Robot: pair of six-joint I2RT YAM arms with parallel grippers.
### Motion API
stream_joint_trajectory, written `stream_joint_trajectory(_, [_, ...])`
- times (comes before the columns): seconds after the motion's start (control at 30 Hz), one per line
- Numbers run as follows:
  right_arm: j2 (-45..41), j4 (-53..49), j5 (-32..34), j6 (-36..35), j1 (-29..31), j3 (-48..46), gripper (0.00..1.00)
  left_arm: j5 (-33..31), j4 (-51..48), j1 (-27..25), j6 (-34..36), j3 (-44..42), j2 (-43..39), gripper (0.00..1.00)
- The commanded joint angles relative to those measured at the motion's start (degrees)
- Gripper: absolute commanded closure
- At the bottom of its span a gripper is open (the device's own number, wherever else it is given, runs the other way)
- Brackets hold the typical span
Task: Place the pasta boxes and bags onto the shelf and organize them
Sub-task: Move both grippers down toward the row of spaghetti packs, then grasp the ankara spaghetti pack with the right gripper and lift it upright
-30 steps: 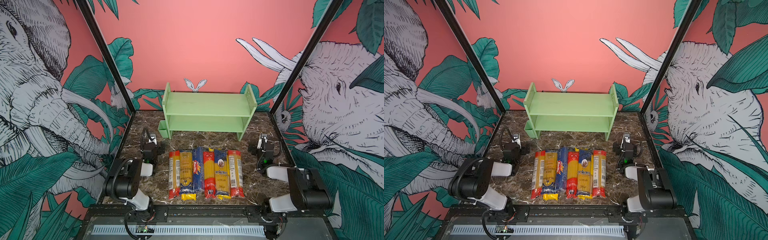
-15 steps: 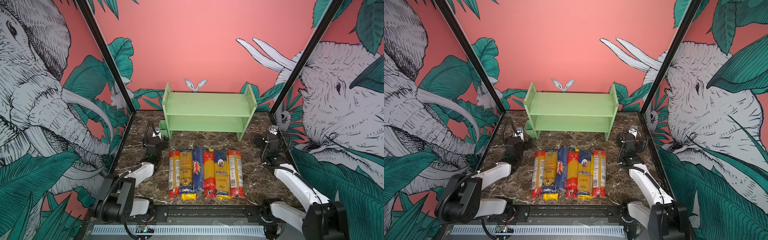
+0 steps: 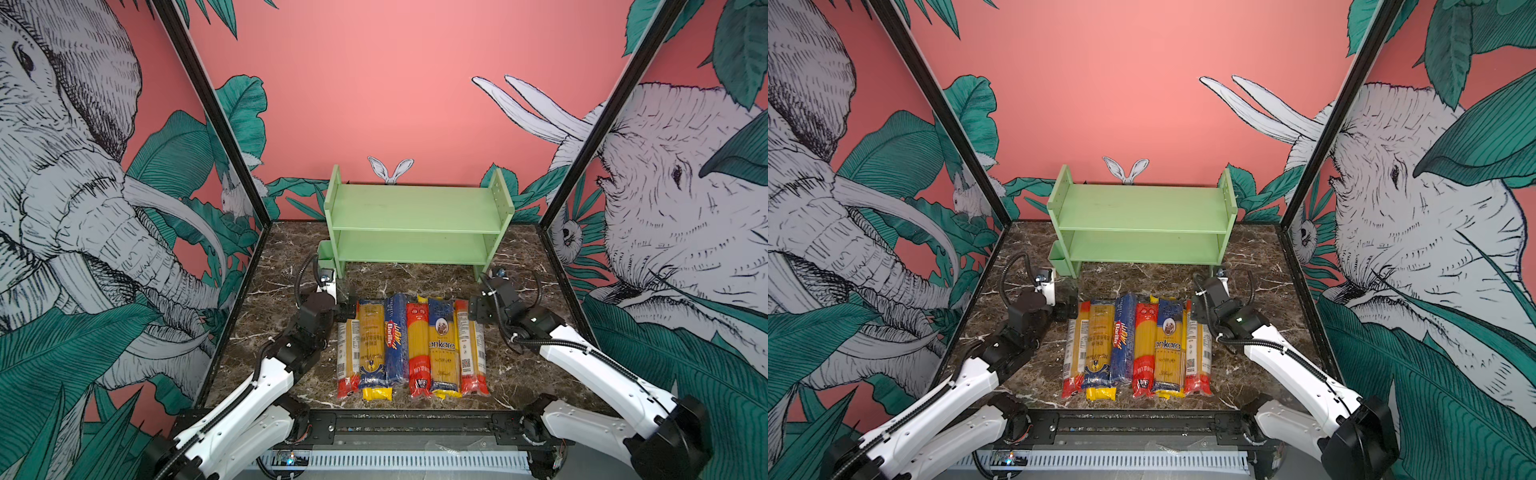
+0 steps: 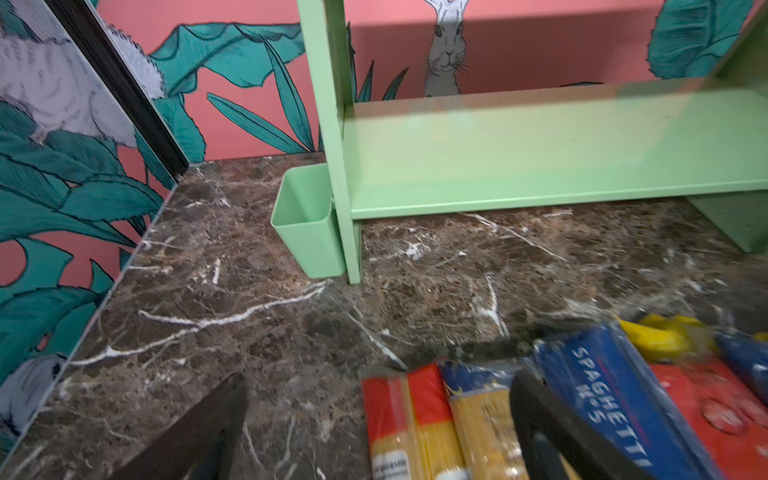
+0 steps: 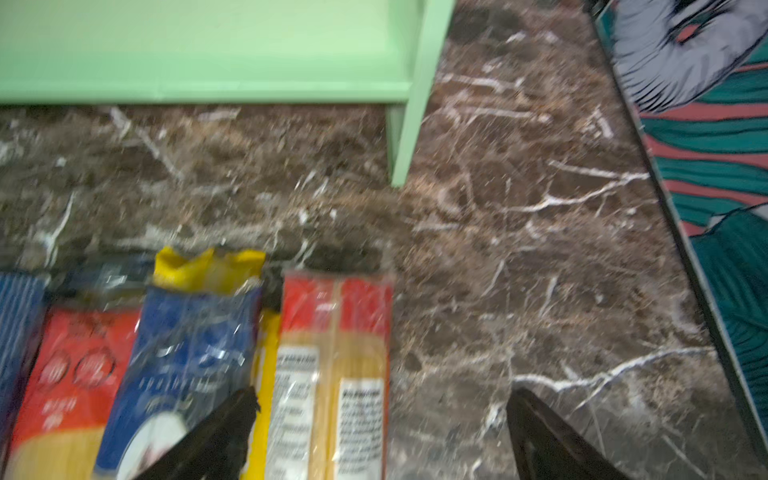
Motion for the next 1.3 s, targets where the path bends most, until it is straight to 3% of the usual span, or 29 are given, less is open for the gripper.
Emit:
stream_joint_trajectory(0.0, [-0.9, -7.0, 0.6, 9.0, 7.7, -0.1, 0.08, 3.6, -11.3, -2.5, -7.5, -0.8, -5.4, 0.03])
stream_joint_trajectory(0.23, [1.2, -8.2, 3.9, 21.6, 25.5, -1.4, 0.1, 8.3, -19.3, -7.8, -8.2, -0.9, -10.2, 0.03])
stream_joint_trajectory(0.5, [9.1, -10.4, 3.2, 28.0, 35.7, 1.7, 0.1, 18.7, -17.2, -13.2, -7.1, 1.6, -4.7, 0.03])
stream_joint_trajectory(0.73, [9.1, -7.1, 0.0, 31.2, 37.5, -2.0, 0.1, 18.8, -18.5, -18.0, -6.6, 4.0, -2.5, 0.03])
stream_joint_trajectory(1.07, [9.0, -3.5, 0.0, 32.5, 37.0, -7.2, 0.1, 18.4, -17.5, -18.4, -7.2, 3.0, -2.3, 0.03])
stream_joint_trajectory(1.27, [9.0, 1.6, -3.8, 30.9, 34.6, -9.5, 0.1, 18.7, -16.8, -18.4, -7.0, 3.6, -0.6, 0.03])
